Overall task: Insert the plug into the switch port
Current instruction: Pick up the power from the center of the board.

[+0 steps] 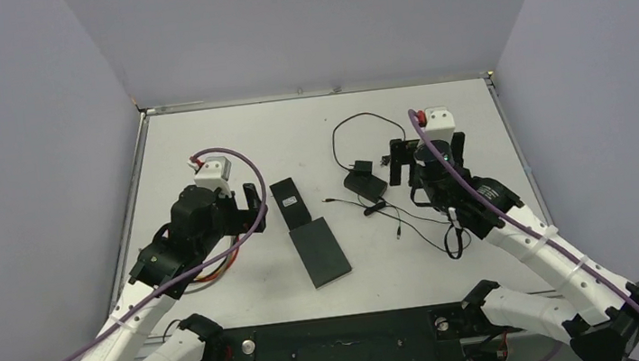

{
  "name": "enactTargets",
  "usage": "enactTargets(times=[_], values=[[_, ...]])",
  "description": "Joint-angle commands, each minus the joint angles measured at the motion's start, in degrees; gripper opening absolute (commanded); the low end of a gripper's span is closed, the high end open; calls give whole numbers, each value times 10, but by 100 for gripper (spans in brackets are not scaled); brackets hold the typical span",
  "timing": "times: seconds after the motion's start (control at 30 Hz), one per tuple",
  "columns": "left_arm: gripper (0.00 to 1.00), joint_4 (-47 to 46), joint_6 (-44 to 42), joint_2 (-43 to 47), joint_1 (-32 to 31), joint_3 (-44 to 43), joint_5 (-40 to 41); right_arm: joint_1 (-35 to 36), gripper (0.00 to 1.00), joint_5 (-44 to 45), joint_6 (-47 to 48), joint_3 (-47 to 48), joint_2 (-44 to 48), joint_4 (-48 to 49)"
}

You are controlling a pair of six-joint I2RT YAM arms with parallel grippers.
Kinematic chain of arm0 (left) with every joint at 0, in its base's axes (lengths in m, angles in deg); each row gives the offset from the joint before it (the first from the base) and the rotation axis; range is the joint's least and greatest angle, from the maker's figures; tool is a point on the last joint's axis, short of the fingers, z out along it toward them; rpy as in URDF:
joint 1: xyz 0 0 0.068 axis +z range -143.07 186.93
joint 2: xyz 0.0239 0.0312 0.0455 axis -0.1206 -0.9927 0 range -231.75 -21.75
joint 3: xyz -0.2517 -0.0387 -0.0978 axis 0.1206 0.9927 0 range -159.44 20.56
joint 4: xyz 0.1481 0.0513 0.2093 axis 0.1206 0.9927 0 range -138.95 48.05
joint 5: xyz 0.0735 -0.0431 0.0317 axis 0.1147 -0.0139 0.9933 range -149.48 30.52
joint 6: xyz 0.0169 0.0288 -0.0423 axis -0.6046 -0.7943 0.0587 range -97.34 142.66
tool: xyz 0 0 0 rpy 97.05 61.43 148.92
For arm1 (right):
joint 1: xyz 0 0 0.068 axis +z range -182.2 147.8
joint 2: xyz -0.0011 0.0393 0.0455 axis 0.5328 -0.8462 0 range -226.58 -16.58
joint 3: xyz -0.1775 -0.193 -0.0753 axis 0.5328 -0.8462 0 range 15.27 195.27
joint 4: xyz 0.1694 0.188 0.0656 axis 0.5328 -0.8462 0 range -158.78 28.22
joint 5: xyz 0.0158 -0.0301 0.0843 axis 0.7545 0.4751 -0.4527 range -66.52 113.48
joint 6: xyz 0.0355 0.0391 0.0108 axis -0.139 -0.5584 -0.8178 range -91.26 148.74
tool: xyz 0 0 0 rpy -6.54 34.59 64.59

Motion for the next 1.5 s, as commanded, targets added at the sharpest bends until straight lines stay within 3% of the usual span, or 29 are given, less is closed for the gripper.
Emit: enactTargets(times=[0.0,0.43,0.73,1.47], values=[[99,-8,5,-6,6,-10,-18,3,88,-11,11,30,-61,-25],[99,-7,7,12,13,-8,-29,-12,69,-79,-43,54,-218,29],[99,-14,8,13,25,-6,-53,-14,64,-129,-74,42,-292,82],[99,-19,9,5,50,-5,-88,6,42,-184,-103,67,-426,138]])
